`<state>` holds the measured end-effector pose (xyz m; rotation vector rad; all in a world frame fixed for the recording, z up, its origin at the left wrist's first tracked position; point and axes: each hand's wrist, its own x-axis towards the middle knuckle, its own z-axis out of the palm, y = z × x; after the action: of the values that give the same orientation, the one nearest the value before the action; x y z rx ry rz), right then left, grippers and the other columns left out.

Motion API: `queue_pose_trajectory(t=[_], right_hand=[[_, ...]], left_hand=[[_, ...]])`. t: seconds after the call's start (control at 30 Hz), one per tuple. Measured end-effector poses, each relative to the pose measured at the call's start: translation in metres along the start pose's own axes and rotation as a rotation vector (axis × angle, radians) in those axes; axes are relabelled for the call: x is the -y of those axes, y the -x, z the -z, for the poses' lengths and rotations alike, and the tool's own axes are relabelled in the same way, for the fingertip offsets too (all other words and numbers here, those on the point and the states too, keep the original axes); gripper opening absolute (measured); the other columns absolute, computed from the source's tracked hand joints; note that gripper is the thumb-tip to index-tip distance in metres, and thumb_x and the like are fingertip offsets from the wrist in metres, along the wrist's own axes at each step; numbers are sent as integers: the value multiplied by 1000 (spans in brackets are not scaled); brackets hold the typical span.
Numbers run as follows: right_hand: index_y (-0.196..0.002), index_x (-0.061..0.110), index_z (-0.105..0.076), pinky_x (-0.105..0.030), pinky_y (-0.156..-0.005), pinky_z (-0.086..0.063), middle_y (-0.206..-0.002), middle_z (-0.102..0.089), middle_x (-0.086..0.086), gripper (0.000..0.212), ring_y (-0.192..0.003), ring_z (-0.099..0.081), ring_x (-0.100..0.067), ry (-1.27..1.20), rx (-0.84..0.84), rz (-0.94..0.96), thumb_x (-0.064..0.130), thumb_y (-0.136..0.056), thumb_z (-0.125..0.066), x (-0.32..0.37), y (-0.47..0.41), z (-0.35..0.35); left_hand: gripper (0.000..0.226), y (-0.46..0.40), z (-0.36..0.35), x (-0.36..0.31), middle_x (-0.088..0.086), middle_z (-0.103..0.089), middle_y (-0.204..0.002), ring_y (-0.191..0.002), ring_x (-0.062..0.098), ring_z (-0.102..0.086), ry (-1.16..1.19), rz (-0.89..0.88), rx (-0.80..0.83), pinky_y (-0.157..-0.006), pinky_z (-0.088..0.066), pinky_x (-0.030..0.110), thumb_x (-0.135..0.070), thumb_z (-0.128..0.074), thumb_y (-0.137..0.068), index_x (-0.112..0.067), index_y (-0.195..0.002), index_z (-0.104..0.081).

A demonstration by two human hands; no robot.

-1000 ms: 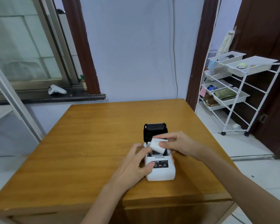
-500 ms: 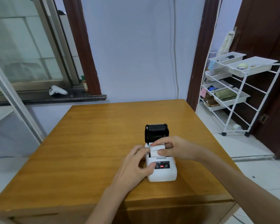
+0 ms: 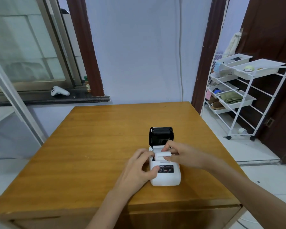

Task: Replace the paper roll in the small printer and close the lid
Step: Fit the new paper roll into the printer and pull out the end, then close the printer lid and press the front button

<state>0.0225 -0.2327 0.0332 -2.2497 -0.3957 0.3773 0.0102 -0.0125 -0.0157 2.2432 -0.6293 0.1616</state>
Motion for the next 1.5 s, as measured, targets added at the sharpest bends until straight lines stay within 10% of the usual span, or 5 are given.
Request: queue_pose_trajectory(t=[0.47, 0.6, 0.93, 1.23, 1.5], right_hand=[[-103, 21, -57, -23, -62, -43, -65, -64, 12, 17, -60, -54, 0, -29, -103, -12, 36, -98, -50, 4, 7, -6], [-116, 24, -64, -30, -78, -55, -98, -70, 9, 24, -90, -65, -7, -86, -187, -17, 32, -96, -55, -2, 16, -11], [-128, 39, -57, -12, -65, -45, -91, -63, 1, 34, -75, -58, 2, -53, -333, 28, 32, -95, -56, -2, 45, -24], [-110, 27, -66, -21, -78, -42, -103, -68, 11, 22, -89, -59, 1, -282, -773, 4, 24, -97, -49, -4, 45, 1], [-143, 28, -42, -40, -113, -36, -144, -50, 3, 47, -131, -47, -16, -520, -585, -168, 42, -99, -41, 4, -14, 14]], left_hand=[[49, 1, 2, 0, -23, -47, -122, -113, -8, -47, 18, 5, 19, -88, -38, 8, -57, -51, -79, -30, -119, -60], [43, 2, 2, 0, -23, -45, -123, -114, -12, -44, 9, 13, 26, -87, -36, 5, -51, -56, -83, -30, -121, -59], [51, 2, 3, -2, -23, -45, -123, -115, -13, -43, 25, 24, 46, -91, -36, 8, -56, -52, -82, -28, -125, -58], [59, 2, 5, -1, -23, -49, -126, -105, -6, -55, 122, 115, 23, -94, -50, 25, -60, -52, -82, -35, -135, -48], [29, 0, 6, -2, -17, -55, -126, -97, -4, -62, 214, 157, -39, -86, -50, 17, -38, -55, -94, -41, -122, -47]])
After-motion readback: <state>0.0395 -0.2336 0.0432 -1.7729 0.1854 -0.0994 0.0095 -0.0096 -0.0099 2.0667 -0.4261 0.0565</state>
